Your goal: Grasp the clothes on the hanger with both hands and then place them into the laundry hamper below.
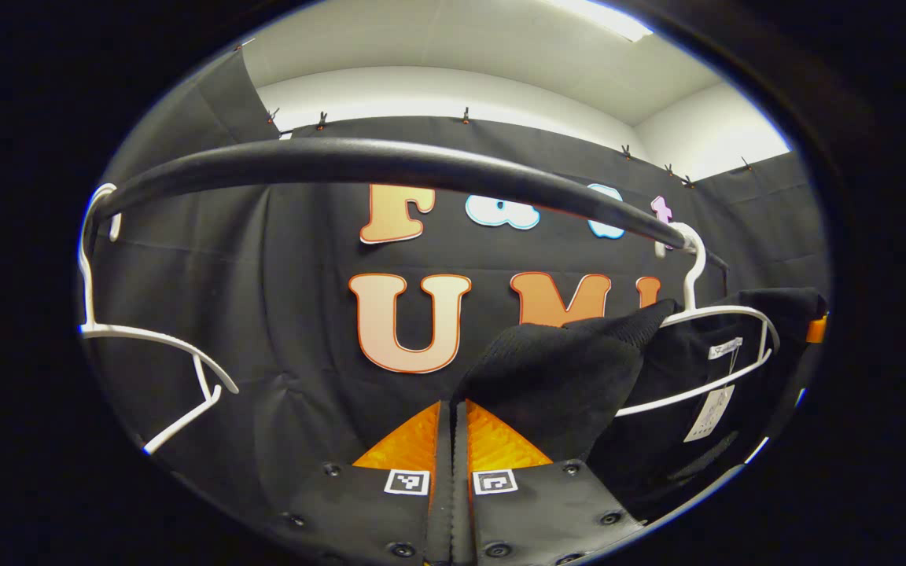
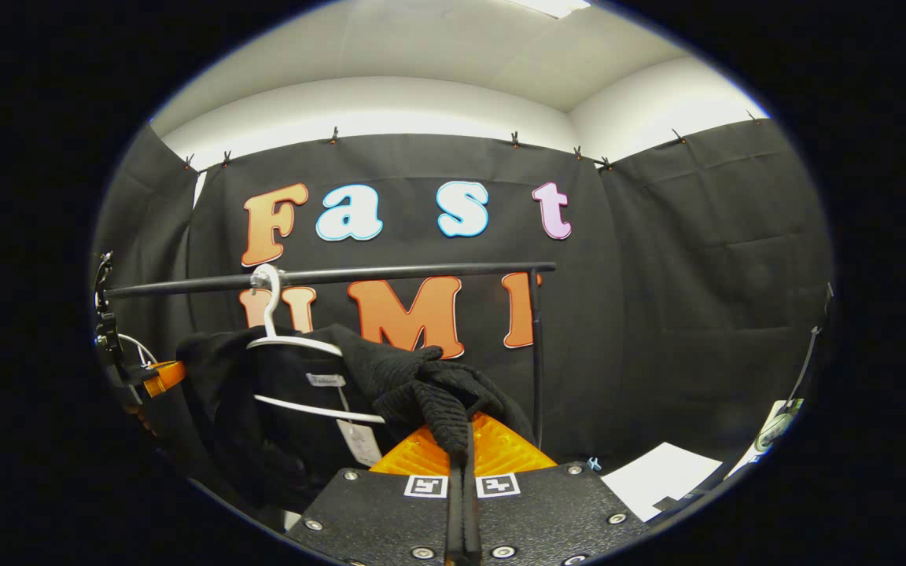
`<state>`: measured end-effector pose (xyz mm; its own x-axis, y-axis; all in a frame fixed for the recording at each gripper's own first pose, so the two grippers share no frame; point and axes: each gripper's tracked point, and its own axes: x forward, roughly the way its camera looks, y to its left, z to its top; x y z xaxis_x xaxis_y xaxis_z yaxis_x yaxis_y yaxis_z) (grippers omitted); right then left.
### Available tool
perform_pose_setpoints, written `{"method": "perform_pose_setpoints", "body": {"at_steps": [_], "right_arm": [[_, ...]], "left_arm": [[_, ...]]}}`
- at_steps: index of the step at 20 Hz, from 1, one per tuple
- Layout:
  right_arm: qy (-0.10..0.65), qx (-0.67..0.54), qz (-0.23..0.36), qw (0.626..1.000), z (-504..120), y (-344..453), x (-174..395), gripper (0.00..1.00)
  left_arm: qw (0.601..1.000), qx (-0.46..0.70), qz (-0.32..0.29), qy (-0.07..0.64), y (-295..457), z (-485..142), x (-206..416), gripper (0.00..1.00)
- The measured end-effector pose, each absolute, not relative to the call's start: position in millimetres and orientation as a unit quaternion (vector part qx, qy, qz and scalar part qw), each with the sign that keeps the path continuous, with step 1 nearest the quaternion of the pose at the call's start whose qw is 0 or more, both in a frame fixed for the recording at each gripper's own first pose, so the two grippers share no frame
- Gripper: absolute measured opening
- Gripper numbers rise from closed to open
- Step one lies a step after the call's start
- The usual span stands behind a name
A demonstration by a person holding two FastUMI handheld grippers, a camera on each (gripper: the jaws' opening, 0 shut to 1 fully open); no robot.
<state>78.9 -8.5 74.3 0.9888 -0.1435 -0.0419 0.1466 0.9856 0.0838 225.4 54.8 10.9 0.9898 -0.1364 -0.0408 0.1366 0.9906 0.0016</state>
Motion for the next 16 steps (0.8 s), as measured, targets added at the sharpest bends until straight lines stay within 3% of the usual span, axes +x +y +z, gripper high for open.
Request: {"method": "perform_pose_setpoints", "body": {"at_steps": [3,4,6,7,14,16], "right_arm": [[0.016,0.036,-0.083,0.996,79,-30,85,0.00],[0.018,0.034,-0.087,0.996,79,-36,88,0.07],[0.022,0.035,-0.087,0.995,76,-45,95,0.07],[0.025,0.036,-0.085,0.995,75,-47,100,0.00],[0.049,0.047,-0.044,0.997,51,-50,140,0.00],[0.052,0.046,-0.040,0.997,43,-55,152,0.00]], "left_arm": [[0.999,0.001,-0.045,0.013,68,17,231,0.06],[0.999,0.004,-0.038,0.011,73,19,233,0.06],[1.000,0.010,-0.026,0.006,80,23,238,0.06],[1.000,0.014,-0.020,0.004,84,25,241,0.06],[0.999,0.044,0.021,0.001,106,22,250,0.06],[0.996,0.062,0.057,0.002,128,18,252,0.04]]}}
